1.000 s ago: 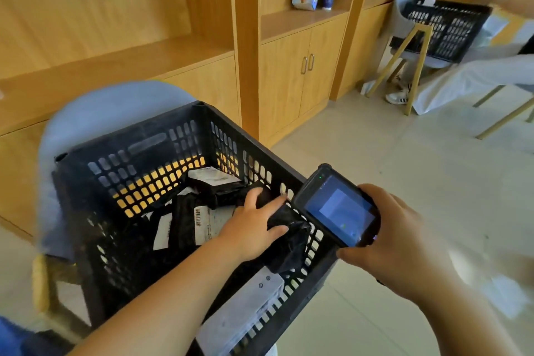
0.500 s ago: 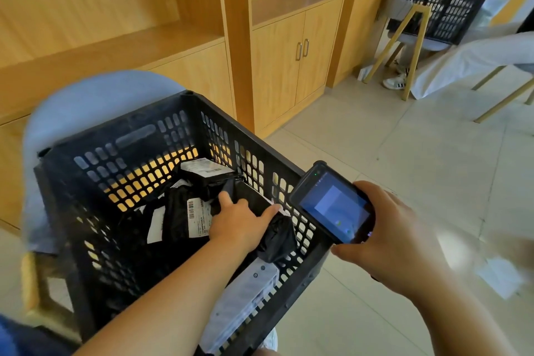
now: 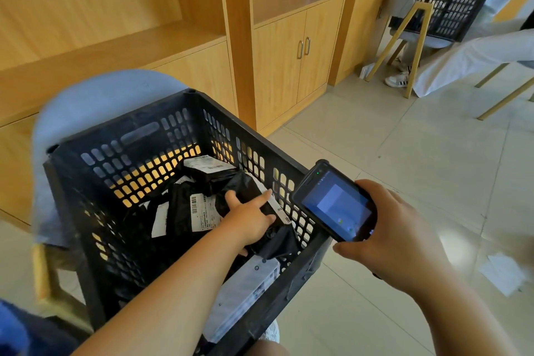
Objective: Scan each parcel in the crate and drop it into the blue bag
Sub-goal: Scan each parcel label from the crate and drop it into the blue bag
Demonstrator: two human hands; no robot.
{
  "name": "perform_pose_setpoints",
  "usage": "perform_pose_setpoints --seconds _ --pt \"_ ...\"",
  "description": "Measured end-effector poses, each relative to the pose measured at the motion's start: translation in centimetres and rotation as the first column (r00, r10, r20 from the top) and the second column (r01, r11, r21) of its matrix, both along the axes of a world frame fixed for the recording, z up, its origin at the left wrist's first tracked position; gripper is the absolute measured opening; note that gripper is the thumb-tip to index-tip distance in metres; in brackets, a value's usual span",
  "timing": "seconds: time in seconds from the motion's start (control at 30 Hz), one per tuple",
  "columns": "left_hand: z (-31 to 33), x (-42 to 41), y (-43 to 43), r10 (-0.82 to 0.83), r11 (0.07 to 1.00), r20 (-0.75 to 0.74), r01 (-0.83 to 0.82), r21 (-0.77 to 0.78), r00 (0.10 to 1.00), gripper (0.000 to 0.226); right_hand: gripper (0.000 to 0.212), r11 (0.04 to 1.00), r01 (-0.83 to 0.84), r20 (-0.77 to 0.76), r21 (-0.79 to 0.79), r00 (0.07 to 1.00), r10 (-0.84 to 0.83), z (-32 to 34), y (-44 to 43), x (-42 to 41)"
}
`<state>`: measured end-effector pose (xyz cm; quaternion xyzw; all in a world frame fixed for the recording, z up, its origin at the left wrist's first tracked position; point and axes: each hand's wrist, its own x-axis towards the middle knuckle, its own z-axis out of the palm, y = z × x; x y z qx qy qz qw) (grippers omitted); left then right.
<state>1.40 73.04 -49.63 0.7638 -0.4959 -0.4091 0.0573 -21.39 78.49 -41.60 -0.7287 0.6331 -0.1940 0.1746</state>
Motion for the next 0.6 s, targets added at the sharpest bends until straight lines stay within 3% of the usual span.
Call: perform_pose_setpoints --seconds 0.1,0.33,0.53,0.6 --pt "-0.2 0.2 0.6 0.011 1.0 0.032 -0.01 -0.029 0.999 0.05 0.081 1.0 0.001 -0.008 -0.002 1.0 -0.001 0.0 0.3 0.0" --pt "-0.7 0.6 2.3 0.221 0.974 -0.005 -0.221 -0.045 0.975 0.058 0.082 1.0 0.0 -0.01 -0.009 1.0 0.0 0.2 0.7 0.1" --pt "0.0 2.4 3.6 0.364 0.922 -0.046 -0.367 -0.125 0.93 0.112 0.082 1.0 -0.015 0.01 -0.005 1.0 0.015 0.6 1.4 0.5" --pt "0.4 3.6 3.9 0.455 0.875 -0.13 -0.47 -0.119 0.881 0.122 0.082 1.0 -0.027 0.017 -0.005 0.999 0.027 0.9 1.7 0.6"
